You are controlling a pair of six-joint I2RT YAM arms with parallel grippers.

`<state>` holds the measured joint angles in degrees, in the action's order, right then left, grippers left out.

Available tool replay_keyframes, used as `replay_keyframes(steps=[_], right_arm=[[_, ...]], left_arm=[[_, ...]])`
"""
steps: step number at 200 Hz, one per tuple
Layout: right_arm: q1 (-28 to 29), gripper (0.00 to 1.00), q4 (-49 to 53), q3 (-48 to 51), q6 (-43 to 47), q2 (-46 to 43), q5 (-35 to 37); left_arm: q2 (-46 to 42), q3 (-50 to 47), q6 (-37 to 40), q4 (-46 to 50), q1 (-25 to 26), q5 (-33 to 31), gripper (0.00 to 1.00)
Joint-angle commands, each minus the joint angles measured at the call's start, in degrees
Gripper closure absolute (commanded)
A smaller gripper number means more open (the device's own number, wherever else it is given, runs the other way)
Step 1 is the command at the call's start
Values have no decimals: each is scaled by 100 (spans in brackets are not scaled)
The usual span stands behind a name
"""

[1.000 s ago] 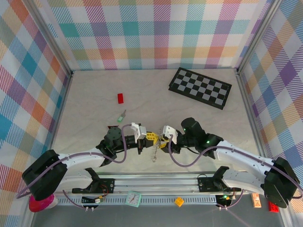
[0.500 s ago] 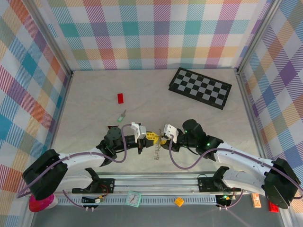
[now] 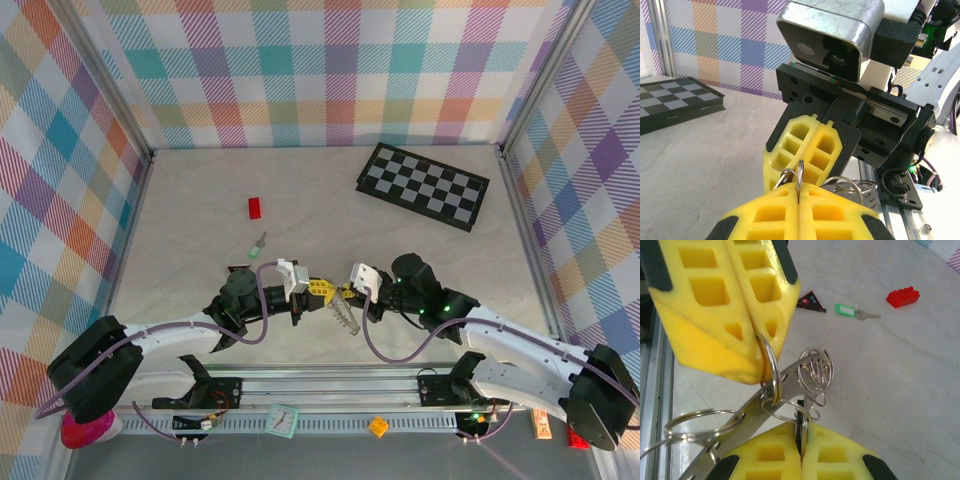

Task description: Put the keys on the keyring

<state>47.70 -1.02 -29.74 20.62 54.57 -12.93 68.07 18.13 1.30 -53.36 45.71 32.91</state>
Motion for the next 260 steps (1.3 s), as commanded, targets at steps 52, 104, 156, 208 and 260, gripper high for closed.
replay_keyframes(steps=[52, 104, 156, 208, 260], right_arm=[[37, 100, 1118, -780, 477, -149, 14], [37, 100, 1645, -1177, 605, -112, -113], [37, 100, 2010, -1439, 607, -122, 43], [40, 100, 2252, -1504, 632, -45, 188], [156, 100, 1467, -1880, 590, 715, -329]], left_arm=[[-423, 331, 635, 990, 47, 32, 100], [-567, 459, 982, 1733, 50, -27, 100], [-708, 124, 740, 1234, 51, -504, 63], [-1775, -126, 481, 1729, 40, -2174, 58], [-3003, 56, 97, 3314, 27, -5028, 52]])
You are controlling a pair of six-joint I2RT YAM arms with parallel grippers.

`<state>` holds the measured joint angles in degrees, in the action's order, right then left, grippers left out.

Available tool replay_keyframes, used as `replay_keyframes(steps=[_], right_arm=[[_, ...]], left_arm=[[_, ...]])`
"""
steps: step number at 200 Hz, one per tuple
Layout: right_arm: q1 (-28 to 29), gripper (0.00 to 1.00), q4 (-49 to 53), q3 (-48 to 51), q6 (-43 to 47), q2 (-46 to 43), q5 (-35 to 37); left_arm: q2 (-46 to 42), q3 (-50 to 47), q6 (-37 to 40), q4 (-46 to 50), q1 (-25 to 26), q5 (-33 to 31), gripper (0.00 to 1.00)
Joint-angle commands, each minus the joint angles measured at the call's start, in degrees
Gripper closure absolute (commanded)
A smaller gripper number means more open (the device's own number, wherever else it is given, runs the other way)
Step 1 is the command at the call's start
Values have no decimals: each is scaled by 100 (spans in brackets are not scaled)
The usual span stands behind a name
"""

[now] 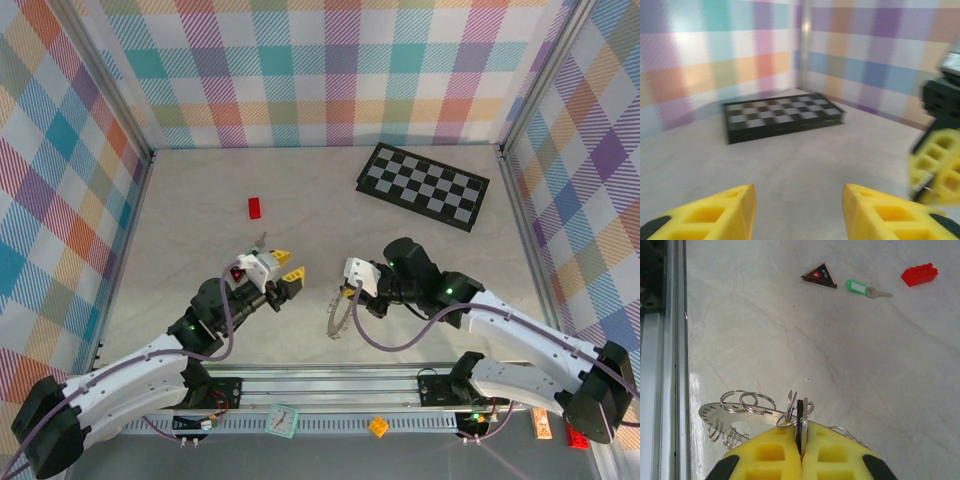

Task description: Put the keys on the keyring

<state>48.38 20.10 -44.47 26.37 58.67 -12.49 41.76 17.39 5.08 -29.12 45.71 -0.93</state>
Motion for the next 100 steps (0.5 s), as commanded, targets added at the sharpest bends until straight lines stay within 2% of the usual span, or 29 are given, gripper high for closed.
replay_keyframes(steps=[1, 27, 53, 77, 100], right_arm=[[90, 100, -663, -419, 16, 325, -384], [101, 100, -1184, -716, 143, 806, -589], [99, 100, -1490, -1040, 305, 1379, -725], [56, 100, -1826, -687, 313, 1716, -178], [-149, 100, -1368, -426, 310, 1825, 166]], left_arm=[[-393, 132, -298, 908, 31, -1681, 52], [-814, 172, -545, 1242, 17, -2482, 49], [-1117, 319, -621, 1625, 4, -2967, 46], [-1231, 398, -659, 1890, 1, -3185, 45], [-1078, 362, -687, 1873, -6, -3144, 44]])
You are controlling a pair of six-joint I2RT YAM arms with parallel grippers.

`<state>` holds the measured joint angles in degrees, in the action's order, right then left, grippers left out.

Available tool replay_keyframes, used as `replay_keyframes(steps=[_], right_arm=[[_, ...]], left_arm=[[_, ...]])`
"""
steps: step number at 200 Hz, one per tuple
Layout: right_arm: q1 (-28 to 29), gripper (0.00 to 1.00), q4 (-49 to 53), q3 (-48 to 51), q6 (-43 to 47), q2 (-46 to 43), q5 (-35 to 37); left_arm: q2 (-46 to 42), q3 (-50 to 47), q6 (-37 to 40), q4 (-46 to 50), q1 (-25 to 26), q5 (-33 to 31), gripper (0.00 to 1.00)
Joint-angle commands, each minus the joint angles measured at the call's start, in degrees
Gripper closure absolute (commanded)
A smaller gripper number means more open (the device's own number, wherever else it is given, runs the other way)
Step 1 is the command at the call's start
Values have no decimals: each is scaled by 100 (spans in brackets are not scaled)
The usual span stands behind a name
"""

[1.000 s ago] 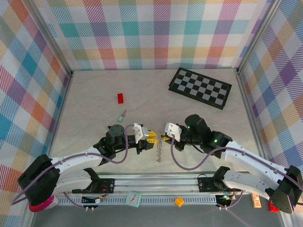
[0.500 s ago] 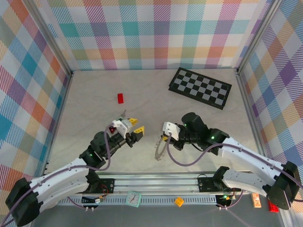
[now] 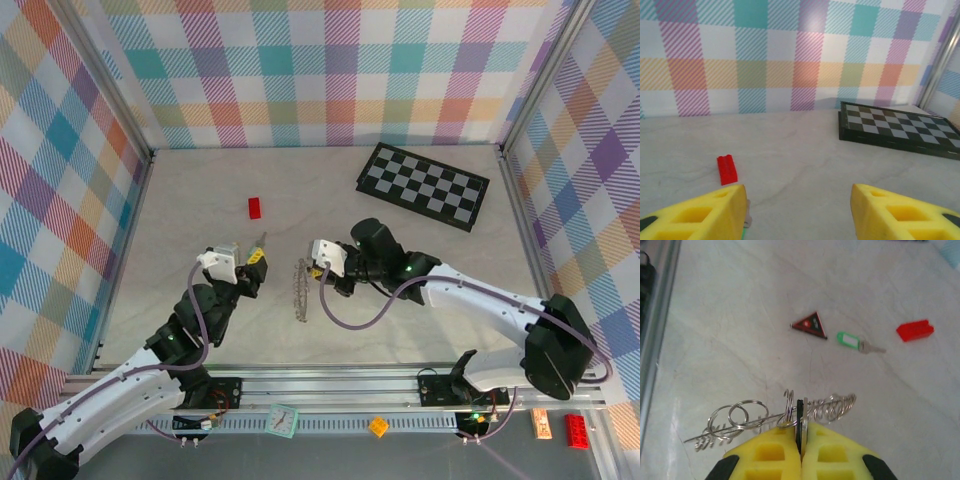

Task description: Put the keys on the keyring

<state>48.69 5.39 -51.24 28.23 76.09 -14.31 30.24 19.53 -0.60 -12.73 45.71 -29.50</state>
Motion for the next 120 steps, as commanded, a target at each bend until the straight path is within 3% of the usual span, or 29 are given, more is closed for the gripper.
replay_keyframes(steps=[1, 51, 120], right_arm=[[-186, 100, 134, 254, 127, 82, 366], [-468, 100, 2035, 115, 771, 294, 1534], [-483, 100, 2302, 100, 1227, 879, 2690]], left_arm=[[81, 152, -122, 235, -4, -286, 44], [745, 176, -131, -16, -9, -120, 43], [1131, 121, -399, -159, -11, -253, 41]])
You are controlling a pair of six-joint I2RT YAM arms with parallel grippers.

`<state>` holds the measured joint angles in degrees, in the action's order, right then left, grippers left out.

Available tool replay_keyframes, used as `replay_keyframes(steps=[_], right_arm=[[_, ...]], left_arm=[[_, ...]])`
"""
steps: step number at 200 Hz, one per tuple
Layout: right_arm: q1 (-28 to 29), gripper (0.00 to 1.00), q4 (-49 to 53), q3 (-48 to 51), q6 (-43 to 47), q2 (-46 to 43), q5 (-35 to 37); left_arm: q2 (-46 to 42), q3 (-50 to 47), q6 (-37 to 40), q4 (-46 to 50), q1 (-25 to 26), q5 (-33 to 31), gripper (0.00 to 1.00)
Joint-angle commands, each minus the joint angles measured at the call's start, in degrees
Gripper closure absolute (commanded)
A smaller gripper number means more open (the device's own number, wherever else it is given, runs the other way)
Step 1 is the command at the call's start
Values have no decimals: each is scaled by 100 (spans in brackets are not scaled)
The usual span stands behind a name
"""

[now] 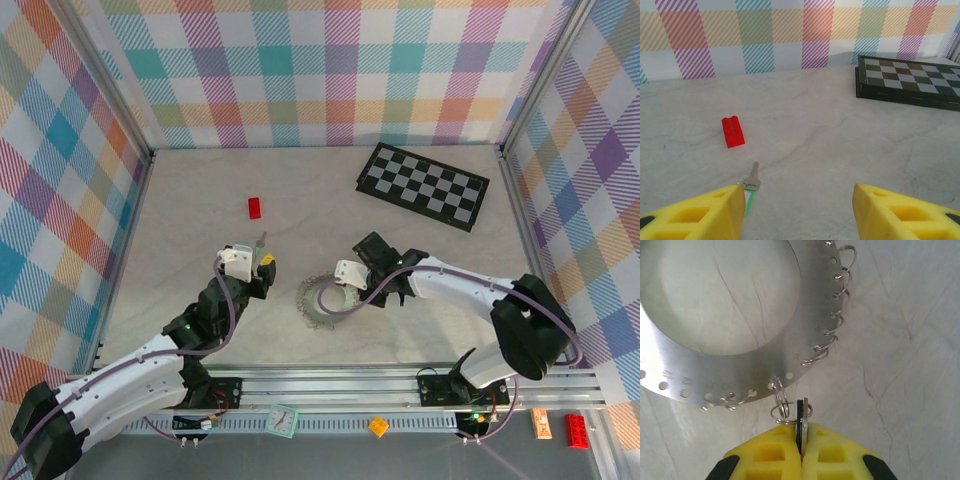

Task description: Put the keys on the keyring

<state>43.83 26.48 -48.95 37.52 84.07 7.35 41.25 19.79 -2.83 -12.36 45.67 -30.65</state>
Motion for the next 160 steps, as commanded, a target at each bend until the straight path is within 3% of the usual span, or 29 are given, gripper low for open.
replay_keyframes(steps=[1, 8, 28, 56, 81, 103, 118, 136, 160], right_arm=[[2, 100, 196, -131, 304, 86, 540], [2, 97, 188, -117, 333, 129, 660], [-13, 69, 164, -149, 387, 319, 1189], [-68, 65, 174, -247, 250, 249, 1391], [-69, 62, 177, -323, -451, -412, 637], [-52, 62, -15, -137, -1629, -1141, -769], [-14, 60, -497, 215, -2935, -1539, -1486], [55, 60, -726, 512, -4883, -1777, -1575], [81, 63, -233, 477, -6882, -1655, -1367]], left_arm=[[30, 95, -180, -192, -6, -140, 41], [53, 95, -219, -188, -11, -164, 41], [127, 103, -317, -166, -23, -123, 40], [274, 171, -440, -31, -29, -13, 39], [350, 175, -612, -14, -34, 33, 39], [416, 144, -890, 0, -56, 24, 39], [462, 117, -1117, 55, -60, 3, 39], [536, 121, -1379, 179, -74, -6, 39], [699, 211, -1678, 448, -82, 112, 38]])
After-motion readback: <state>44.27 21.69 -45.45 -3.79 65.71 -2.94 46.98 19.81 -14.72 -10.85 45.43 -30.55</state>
